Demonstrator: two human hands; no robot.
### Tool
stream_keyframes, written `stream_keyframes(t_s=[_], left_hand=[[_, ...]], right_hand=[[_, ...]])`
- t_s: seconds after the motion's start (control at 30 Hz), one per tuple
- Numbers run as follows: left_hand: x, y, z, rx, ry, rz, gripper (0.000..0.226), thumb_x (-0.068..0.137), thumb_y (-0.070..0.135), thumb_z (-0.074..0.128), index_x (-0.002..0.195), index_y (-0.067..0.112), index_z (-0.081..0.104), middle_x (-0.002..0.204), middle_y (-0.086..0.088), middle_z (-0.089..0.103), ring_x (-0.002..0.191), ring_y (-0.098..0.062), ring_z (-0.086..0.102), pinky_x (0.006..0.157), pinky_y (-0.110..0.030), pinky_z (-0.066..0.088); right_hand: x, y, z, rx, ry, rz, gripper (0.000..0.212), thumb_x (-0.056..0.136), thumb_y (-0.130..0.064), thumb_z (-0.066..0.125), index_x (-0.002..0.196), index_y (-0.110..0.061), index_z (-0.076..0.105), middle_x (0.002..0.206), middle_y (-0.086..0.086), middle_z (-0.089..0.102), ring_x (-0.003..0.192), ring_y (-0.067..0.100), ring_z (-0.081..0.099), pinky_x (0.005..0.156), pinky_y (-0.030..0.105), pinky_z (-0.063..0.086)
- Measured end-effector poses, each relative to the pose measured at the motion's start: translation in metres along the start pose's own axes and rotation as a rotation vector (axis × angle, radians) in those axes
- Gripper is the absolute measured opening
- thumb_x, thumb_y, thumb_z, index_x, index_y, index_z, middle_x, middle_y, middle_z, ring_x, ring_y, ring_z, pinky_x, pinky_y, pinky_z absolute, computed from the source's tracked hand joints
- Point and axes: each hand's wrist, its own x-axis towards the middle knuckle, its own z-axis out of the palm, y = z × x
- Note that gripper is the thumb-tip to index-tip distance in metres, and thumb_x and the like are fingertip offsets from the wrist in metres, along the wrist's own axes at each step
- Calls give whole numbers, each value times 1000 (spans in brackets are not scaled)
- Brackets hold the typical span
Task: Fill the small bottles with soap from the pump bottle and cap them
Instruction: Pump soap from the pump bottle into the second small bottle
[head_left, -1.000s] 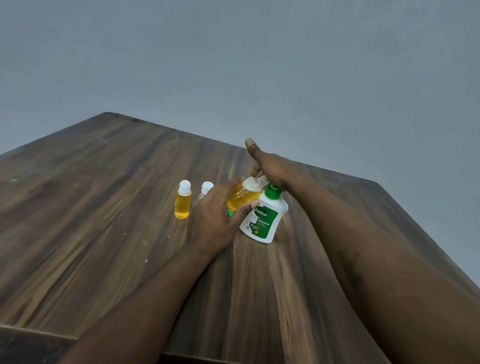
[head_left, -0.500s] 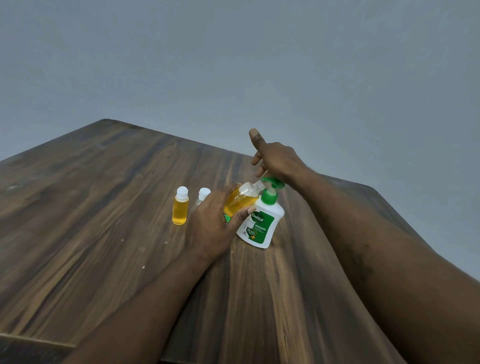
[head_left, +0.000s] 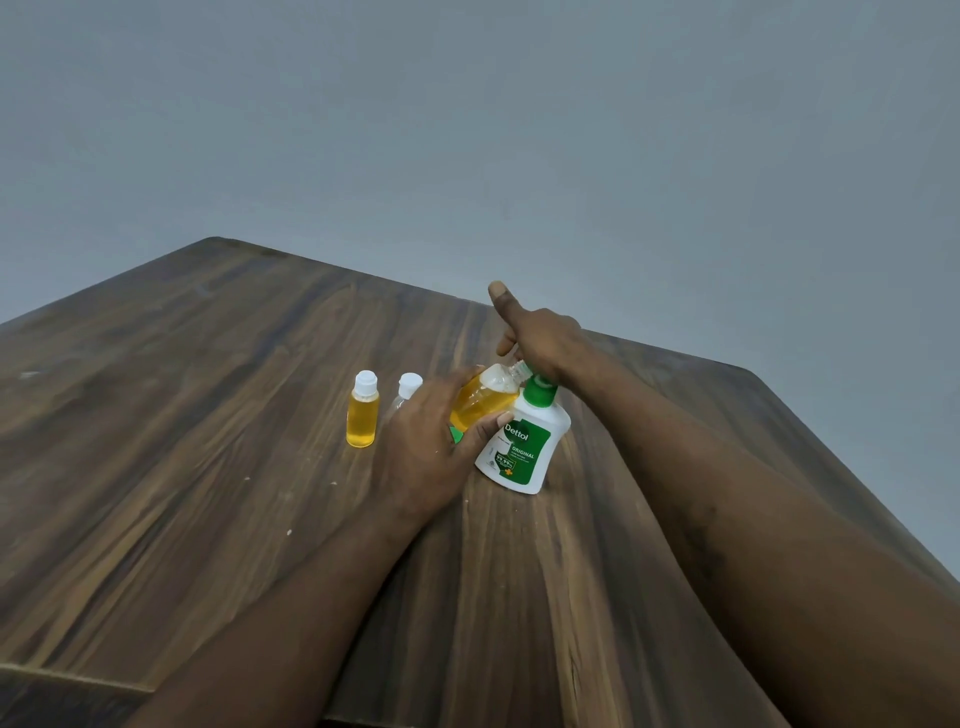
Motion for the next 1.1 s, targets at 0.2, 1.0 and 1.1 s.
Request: stream_keyframes(t_s=[0.2, 1.0, 1.1], left_hand=[[1, 1, 1, -9, 28, -4, 58, 92, 67, 59, 135, 29, 58, 112, 9, 70, 82, -6, 56, 72, -34, 54], [1, 1, 2, 13, 25, 14, 55, 93, 61, 65, 136, 27, 59, 115, 8, 71, 85, -4, 54, 75, -33, 52], [0, 1, 2, 11, 34, 23, 54, 93, 60, 66, 135, 26, 59, 113, 8, 71, 84, -4, 54, 76, -36, 53]], right_hand=[[8, -4, -21, 55, 14, -7, 93, 93, -85, 10, 91, -19, 75, 93, 5, 76, 90, 22, 70, 94, 44, 54], [4, -4, -20, 60, 45, -7, 97, 92, -86, 6, 85, -19, 76, 91, 6, 76, 91, 24, 69, 96, 46, 53], [2, -5, -15, 50, 32, 0, 97, 94, -84, 6, 87, -17, 76, 95, 7, 75, 91, 22, 68, 93, 43, 52]])
